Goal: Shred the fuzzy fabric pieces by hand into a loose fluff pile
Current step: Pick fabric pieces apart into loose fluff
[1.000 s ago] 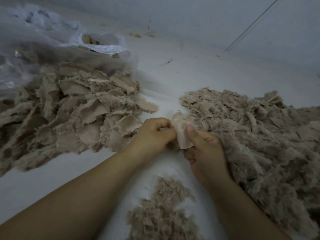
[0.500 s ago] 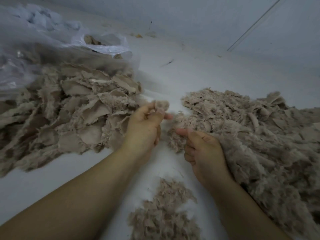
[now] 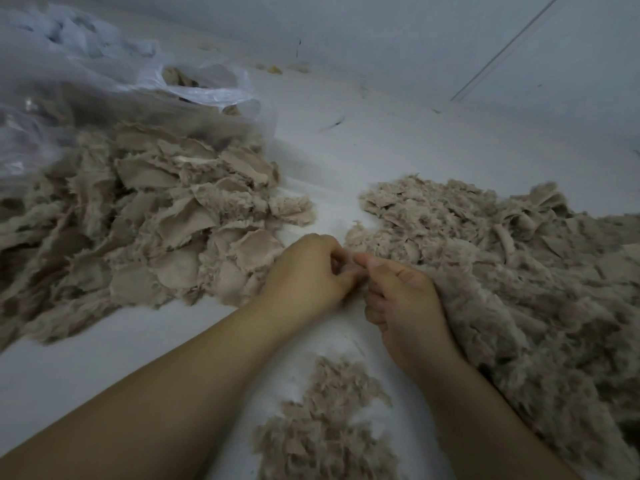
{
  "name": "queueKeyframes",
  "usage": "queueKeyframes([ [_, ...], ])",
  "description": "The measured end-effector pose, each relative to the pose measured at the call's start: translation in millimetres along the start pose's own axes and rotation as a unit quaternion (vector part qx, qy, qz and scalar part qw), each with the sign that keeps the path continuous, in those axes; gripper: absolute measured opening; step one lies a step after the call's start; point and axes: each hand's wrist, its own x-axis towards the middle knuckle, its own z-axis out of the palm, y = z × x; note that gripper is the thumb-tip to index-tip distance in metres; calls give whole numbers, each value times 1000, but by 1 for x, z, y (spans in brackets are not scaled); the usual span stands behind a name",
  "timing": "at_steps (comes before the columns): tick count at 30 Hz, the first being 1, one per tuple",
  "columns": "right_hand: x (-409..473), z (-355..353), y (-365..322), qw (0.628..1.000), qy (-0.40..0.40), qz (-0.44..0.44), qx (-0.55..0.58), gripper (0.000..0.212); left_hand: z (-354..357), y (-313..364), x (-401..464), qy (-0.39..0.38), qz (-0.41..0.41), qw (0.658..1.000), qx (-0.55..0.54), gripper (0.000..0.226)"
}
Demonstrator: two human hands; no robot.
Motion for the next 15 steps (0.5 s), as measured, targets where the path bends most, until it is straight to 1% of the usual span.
queueKeyframes([
  [2, 1, 1, -1, 1000, -3, 1, -10, 25, 2, 1, -4, -18, 48, 996, 69, 23],
  [3, 1, 1, -1, 1000, -7, 4, -17, 25, 4, 0, -5, -17, 69, 994, 84, 24],
  [4, 1, 1, -2, 1000, -13, 6, -23, 26, 6, -1, -6, -17, 84, 994, 74, 21],
  [6, 0, 2, -4, 999, -24, 12, -32, 31, 9, -3, -10, -10, 104, 994, -25, 17],
  [8, 0, 2, -7, 999, -18, 27, -33, 45, 9, -1, -14, 7, 109, 983, -147, 18],
  [9, 0, 2, -8, 999, -7, 35, -30, 47, 8, 2, -15, 19, 110, 974, -200, 17],
  [12, 2, -1, -8, 998, 20, 37, -52, 43, 7, 7, -16, 57, 110, 940, -317, 16],
  [14, 2, -2, -4, 996, 24, 19, -85, 38, 6, 8, -16, 71, 96, 925, -360, 17],
  [15, 1, -2, -3, 995, 26, 10, -95, 34, 5, 7, -15, 81, 88, 924, -363, 17],
])
